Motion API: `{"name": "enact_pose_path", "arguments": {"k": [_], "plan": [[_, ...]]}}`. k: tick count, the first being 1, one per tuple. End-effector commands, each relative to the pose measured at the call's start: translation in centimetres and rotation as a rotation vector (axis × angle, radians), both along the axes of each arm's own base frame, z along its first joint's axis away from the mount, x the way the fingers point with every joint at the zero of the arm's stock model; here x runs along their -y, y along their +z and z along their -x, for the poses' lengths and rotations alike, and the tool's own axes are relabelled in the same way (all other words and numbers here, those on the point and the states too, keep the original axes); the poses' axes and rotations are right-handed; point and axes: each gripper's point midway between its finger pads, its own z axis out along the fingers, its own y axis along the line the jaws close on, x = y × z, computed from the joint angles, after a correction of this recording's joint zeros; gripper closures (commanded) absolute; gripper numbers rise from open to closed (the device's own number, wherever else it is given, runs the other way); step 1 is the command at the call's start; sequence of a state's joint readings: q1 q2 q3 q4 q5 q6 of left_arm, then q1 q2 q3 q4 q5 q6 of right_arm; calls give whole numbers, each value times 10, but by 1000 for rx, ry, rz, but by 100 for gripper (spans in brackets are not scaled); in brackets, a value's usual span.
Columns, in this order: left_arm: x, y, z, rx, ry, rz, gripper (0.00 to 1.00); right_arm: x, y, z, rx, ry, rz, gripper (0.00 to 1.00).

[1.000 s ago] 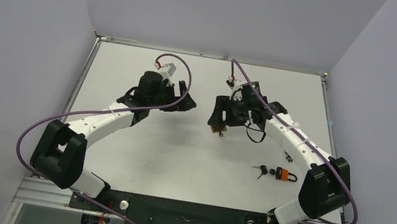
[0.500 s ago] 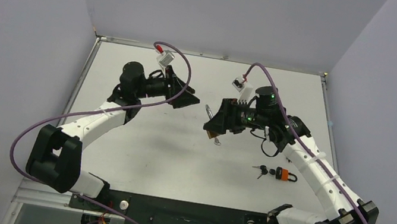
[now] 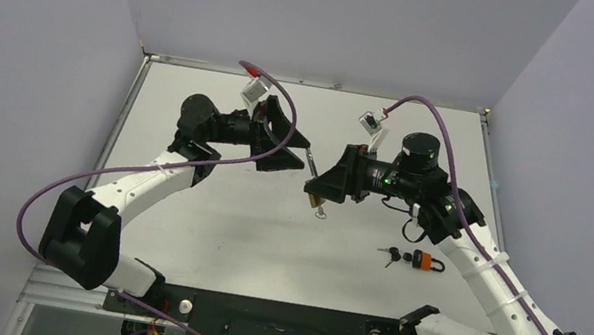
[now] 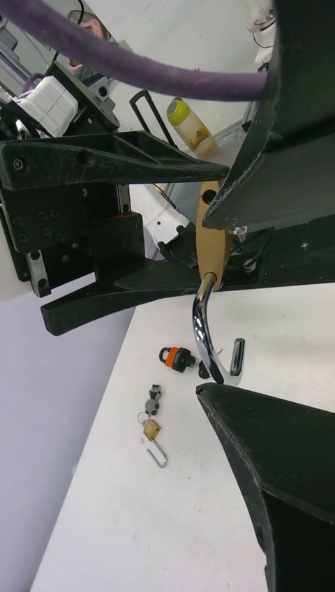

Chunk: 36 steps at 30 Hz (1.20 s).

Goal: Lock with the key
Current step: Pick up the lock from the center of the board.

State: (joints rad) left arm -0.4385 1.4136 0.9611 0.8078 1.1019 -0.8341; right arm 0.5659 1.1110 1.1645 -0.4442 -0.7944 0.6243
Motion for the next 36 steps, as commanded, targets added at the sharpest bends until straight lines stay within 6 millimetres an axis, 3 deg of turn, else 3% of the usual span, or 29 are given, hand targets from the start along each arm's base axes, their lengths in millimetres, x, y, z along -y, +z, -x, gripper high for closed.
{"name": "enact_pose_path", "arguments": {"k": [1,12,18,23,25,28,30,32,35,36], "plan": [[4,36,29,136,-104,44,23,-4,79,10,192,39,-192,81],[5,38,37,158,-128,28,40,2,100,19,226,34,-227,81],[2,44,44,175,-136,31,60,3,102,14,232,20,-223,82],[1,48,46,170,-133,28,69,3,93,9,230,12,-190,83],[3,50,45,165,-130,22,77,3,87,5,235,2,-160,83],[7,53,44,136,-122,11,98,6,76,-1,257,-18,-100,83],[12,49,39,85,-93,-25,100,11,68,-11,290,-67,-40,77],[16,51,32,67,-41,-47,100,14,64,-19,325,-106,0,64],[15,60,21,56,72,-59,100,13,62,-28,384,-148,19,33],[12,67,17,46,132,-59,100,12,63,-35,409,-173,7,29]]}}
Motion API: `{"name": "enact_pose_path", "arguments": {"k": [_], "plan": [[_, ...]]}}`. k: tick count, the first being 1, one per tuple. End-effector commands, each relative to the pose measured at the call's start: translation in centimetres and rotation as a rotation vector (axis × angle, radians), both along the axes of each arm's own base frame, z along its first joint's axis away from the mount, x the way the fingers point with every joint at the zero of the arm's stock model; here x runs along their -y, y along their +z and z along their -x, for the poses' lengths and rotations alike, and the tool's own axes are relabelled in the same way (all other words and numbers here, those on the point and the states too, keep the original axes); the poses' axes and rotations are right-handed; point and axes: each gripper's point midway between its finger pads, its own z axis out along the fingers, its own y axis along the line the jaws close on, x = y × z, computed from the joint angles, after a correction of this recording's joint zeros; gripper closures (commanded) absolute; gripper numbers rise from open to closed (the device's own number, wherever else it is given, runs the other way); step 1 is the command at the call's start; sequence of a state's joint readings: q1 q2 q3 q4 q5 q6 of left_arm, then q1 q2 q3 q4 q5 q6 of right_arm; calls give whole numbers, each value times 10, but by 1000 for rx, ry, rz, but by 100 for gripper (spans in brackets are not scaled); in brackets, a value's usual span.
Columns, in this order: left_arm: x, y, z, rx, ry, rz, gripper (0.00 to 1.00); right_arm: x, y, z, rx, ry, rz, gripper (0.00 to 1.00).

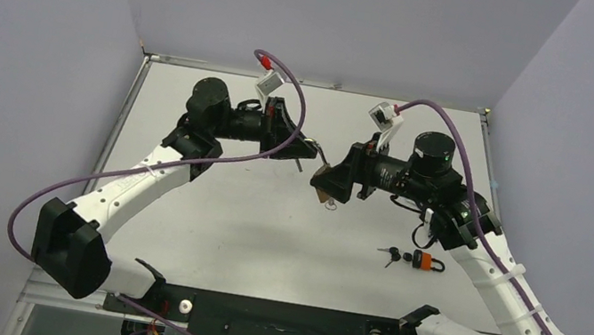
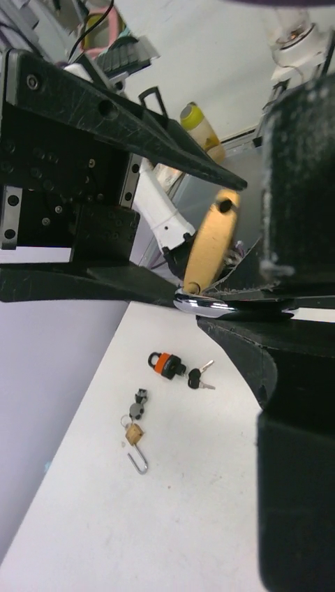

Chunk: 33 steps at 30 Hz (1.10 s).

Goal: Lock with the key
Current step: Pick up the lock from the center of the board, then lock the lock.

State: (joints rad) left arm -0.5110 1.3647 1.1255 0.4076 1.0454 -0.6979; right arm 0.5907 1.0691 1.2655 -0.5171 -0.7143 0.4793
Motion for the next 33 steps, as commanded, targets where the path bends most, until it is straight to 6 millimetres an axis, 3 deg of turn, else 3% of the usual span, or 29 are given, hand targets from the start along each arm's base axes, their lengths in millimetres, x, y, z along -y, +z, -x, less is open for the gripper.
{"name": "enact_pose_path", "arguments": {"k": [1,4,12,14,16,21,28,33], "plan": [[-7,47,1,97,162,16,100,2,30,-40,210,-167,-47,21],[-20,67,-8,96,307,34,100,-1,50,-50,282,-211,-157,10],[-44,143,-3,179,509,142,100,-8,119,-67,462,-164,-438,6],[-52,165,-1,206,554,177,100,7,143,-71,510,-141,-556,6],[-60,185,0,213,601,210,100,18,168,-62,564,-83,-676,6],[-79,231,6,186,693,331,100,17,206,-44,643,21,-779,8],[-83,266,11,127,729,424,100,11,225,-40,667,53,-859,11],[-73,274,10,110,723,441,100,-10,229,-40,674,74,-844,16]]}}
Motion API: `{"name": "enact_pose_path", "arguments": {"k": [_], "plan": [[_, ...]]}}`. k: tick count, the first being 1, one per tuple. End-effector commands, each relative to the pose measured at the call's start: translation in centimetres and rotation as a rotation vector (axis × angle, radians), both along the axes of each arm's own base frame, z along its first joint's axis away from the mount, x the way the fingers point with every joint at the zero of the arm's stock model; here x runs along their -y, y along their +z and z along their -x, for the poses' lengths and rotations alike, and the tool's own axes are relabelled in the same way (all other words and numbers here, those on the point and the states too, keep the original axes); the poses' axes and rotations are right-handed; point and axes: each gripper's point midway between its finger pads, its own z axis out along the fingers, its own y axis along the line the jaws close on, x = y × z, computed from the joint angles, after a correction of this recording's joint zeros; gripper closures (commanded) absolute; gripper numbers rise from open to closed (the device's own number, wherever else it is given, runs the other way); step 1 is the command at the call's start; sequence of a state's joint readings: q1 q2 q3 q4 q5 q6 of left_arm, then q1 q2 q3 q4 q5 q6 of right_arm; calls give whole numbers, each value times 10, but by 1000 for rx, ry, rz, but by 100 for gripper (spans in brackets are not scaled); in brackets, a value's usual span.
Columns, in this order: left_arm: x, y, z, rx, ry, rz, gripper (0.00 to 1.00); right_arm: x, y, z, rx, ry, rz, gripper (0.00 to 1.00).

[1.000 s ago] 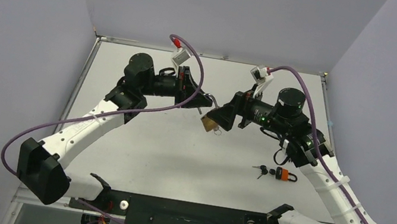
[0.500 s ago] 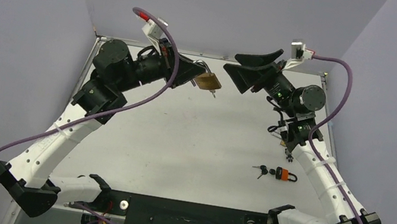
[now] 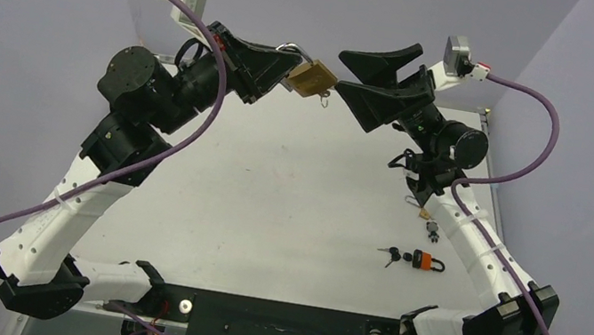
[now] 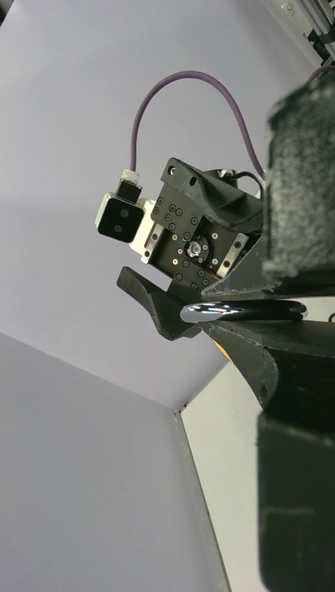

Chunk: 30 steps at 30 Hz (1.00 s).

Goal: Lock with the key
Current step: Lock the lock.

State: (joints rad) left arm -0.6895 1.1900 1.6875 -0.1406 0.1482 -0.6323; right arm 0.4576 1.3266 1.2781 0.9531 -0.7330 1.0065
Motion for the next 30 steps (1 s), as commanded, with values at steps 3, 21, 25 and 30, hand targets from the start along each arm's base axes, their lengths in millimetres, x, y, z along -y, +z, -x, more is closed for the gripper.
{"name": "enact_pose_path", "arguments": {"k": [3,21,25,30], "plan": [[-10,63,18,100,16,161,100,-14,22,12,111,-26,-8,17],[-5,78,35,127,35,187,100,-17,-4,10,61,10,-22,26],[-4,79,36,130,34,189,100,-14,-9,15,51,27,-32,27],[-3,78,37,127,32,189,100,-11,-10,20,50,32,-46,33]]}}
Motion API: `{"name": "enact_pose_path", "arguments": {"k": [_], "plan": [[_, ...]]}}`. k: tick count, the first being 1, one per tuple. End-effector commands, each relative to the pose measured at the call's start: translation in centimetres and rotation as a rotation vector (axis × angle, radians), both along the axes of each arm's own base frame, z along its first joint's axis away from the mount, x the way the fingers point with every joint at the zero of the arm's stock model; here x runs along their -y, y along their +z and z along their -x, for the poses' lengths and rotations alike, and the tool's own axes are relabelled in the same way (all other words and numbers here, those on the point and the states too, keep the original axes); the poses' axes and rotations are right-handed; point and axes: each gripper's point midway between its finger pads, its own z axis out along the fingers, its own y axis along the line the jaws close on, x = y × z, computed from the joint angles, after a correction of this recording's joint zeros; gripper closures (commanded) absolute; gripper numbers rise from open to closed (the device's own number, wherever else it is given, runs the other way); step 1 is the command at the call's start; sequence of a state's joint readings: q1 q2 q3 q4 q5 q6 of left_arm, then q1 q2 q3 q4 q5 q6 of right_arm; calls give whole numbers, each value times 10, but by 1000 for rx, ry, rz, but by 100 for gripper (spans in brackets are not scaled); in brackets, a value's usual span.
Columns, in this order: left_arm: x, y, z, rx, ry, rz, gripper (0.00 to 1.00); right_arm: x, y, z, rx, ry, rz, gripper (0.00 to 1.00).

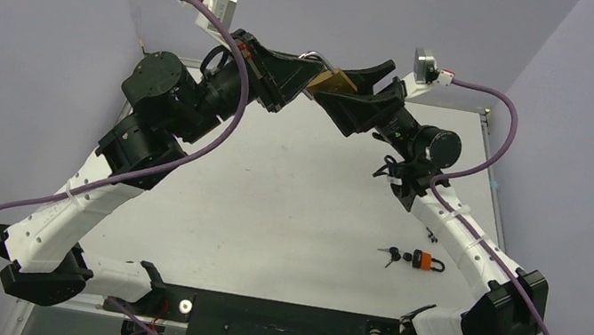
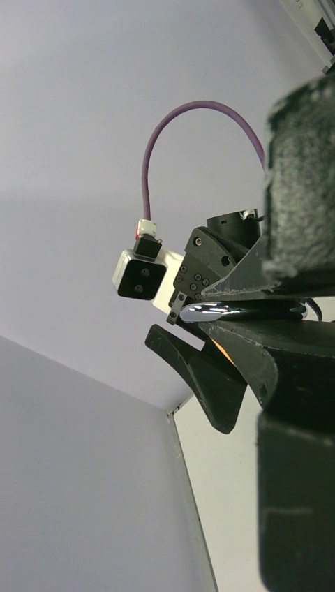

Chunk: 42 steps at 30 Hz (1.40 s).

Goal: Lock with the key
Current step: Lock the lock.

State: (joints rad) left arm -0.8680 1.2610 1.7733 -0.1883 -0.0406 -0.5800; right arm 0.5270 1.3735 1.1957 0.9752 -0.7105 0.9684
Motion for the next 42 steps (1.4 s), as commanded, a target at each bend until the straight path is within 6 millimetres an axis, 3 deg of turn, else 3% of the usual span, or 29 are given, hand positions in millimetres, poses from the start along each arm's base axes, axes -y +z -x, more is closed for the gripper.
{"name": "enact_pose_path", "arguments": {"k": [1,12,24,42], "plan": [[-36,76,28,159,19,198,100,20,35,32,122,0,-93,34],[-35,72,28,153,25,197,100,22,36,42,124,28,-111,49],[-32,71,26,148,22,196,100,19,32,41,124,24,-91,49],[-25,62,20,128,24,187,100,14,38,39,123,29,-90,62]]}}
